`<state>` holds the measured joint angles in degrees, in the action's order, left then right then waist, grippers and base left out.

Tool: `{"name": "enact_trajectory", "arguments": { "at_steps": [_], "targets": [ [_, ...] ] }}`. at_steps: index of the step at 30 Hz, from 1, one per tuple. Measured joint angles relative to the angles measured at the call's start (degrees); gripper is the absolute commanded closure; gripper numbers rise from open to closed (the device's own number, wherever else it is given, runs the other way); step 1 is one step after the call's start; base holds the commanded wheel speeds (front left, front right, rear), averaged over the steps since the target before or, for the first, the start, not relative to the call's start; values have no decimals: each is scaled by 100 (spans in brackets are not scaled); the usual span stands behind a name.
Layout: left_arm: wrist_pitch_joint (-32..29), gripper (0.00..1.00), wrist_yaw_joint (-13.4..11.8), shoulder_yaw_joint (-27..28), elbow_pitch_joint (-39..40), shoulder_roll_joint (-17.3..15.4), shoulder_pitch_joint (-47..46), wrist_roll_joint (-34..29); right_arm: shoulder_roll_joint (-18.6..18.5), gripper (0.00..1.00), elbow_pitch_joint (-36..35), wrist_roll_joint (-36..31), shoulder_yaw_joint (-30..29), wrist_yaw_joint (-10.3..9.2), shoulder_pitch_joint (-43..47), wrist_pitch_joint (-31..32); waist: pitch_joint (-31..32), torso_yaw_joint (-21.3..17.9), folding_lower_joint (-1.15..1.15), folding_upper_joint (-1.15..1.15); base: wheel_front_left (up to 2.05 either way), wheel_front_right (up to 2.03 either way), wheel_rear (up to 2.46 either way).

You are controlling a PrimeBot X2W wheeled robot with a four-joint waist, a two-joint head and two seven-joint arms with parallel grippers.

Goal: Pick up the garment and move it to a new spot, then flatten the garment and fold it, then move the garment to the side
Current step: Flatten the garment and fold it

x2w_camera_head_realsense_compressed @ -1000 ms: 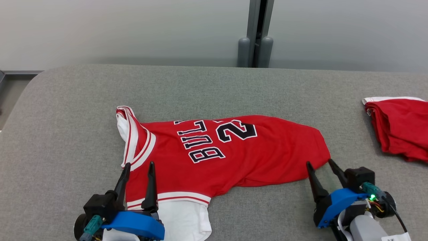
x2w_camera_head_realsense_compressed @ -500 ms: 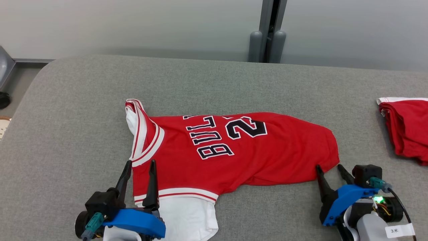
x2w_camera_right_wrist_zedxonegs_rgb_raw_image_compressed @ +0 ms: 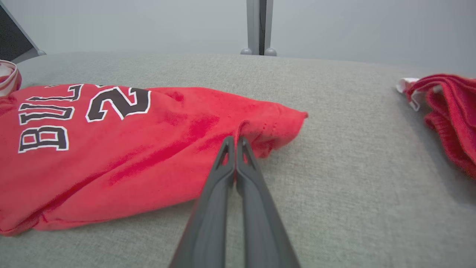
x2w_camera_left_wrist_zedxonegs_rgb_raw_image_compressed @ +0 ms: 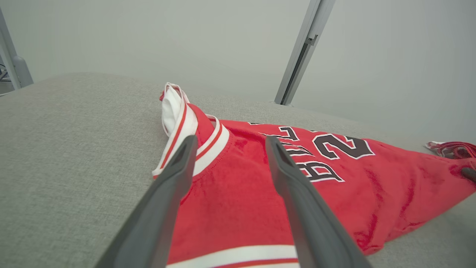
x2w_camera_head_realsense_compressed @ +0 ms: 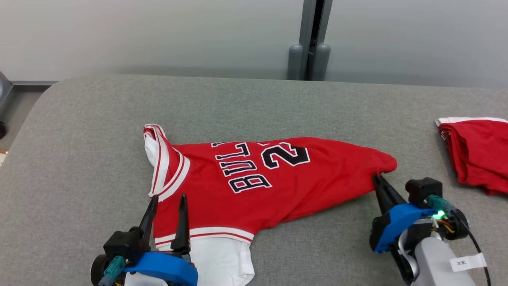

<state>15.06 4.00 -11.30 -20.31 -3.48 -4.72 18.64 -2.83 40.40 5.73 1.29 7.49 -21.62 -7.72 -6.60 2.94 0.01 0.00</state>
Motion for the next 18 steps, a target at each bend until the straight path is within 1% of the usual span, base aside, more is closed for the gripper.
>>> {"name": "enact_trajectory", "arguments": {
  "at_steps": [3, 8, 11, 12, 13, 14, 18],
  "targets": [
    [0, 0, -12, -12, 11, 1, 31, 1, -36, 100, -470, -434, -338, 1, 170, 104, 48, -85, 0, 0, 0, 0, 0],
    [0, 0, -16, -27, 29, 2, 108, 3, -48, 100, -1570, -1139, -1028, 1, 792, 570, 88, -256, 0, 0, 0, 0, 0],
    [1, 0, -16, -32, 40, 2, 108, 3, -38, 100, -1971, -1316, -1228, 1, 1182, 887, 69, -345, 0, 0, 0, 0, 0],
    [1, 0, -16, -36, 41, 2, 107, 3, -32, 89, -2015, -1381, -1235, 1, 1319, 983, 57, -363, 0, 0, 0, 0, 0],
    [0, 0, -16, -42, 40, 3, 104, 3, -21, 51, -2034, -1377, -1229, 1, 1443, 1063, 42, -378, 0, 0, 0, 0, 0],
    [0, 0, -16, -46, 38, 2, 99, 3, -14, 0, -2033, -1322, -1204, 1, 1540, 1132, 32, -387, 0, 0, 0, 0, 0],
    [0, 0, -16, -40, 41, -3, 76, 3, -7, 0, -2051, -833, -996, 1, 1762, 1211, -4, -437, 0, 0, 0, 0, 0]
  ]
}}
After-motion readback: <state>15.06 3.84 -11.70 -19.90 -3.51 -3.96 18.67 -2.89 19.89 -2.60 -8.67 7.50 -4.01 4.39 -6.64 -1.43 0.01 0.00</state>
